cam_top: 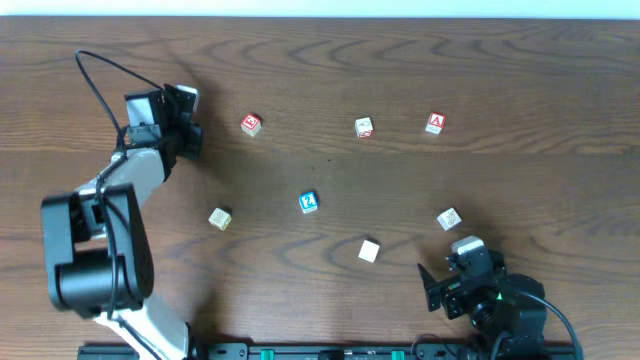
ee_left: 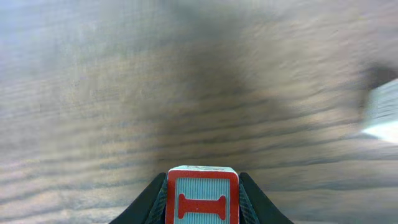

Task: Spell out Ai2
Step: 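Lift the red 'I' block and carry it toward table center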

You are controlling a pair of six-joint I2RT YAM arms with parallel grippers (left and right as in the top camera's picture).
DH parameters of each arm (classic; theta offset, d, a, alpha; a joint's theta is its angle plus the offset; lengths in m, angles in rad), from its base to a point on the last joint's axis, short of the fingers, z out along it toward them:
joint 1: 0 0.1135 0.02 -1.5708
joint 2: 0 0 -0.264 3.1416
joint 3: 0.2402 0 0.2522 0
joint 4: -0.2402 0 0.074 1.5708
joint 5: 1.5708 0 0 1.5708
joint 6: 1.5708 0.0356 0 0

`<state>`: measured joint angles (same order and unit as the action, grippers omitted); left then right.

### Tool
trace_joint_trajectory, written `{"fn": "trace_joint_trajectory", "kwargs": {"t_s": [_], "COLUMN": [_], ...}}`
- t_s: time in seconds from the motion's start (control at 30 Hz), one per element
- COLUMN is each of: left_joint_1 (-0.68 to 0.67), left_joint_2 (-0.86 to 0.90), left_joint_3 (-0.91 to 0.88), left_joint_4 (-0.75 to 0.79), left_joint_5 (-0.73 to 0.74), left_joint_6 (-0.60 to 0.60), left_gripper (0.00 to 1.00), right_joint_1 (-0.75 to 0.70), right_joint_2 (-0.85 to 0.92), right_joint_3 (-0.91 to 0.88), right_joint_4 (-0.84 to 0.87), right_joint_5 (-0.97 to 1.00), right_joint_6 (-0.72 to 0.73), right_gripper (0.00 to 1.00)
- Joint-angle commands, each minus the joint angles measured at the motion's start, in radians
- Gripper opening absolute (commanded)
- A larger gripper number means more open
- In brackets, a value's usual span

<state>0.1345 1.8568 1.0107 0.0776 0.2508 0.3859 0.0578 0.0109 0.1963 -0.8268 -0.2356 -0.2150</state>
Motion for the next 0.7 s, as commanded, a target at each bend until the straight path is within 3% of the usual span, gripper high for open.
{"fn": "trace_joint_trajectory", "kwargs": {"t_s": [0.0, 0.1, 0.2, 0.37, 0.57, 0.67], "left_joint_1": [-0.004, -0.006, -0.036, -0.172, -0.404, -0.470], "left_joint_2": [-0.123, -0.211, -0.276, -0.310, -0.267, -0.224], "left_joint_3": [0.031, 0.031, 0.031, 0.064, 0.218, 0.295], "left_joint_4": [-0.020, -0.069, -0.127, -0.227, -0.502, -0.561], "left_joint_5": [0.240, 0.516, 0.621, 0.498, 0.186, 0.127], "left_joint_6": [0.005, 0.016, 0.054, 0.158, 0.424, 0.512], "left_gripper": [0.05, 0.05, 0.05, 0.05, 0.05, 0.05], "right_joint_1": [-0.010, -0.010, -0.010, -0.010, -0.010, -0.010], "right_joint_2": [-0.005, -0.005, -0.005, -0.005, -0.005, -0.005], "right_joint_3": [-0.012, -0.012, -0.012, -0.012, -0.012, -0.012], "right_joint_4": [-0.003, -0.003, -0.003, -0.003, -0.003, -0.003], "right_joint_5": [-0.012, -0.012, -0.012, -0.012, -0.012, -0.012], "right_joint_6": [0.012, 0.012, 0.012, 0.012, 0.012, 0.012], "right_gripper": [0.99, 0.99, 0.99, 0.99, 0.99, 0.99]}}
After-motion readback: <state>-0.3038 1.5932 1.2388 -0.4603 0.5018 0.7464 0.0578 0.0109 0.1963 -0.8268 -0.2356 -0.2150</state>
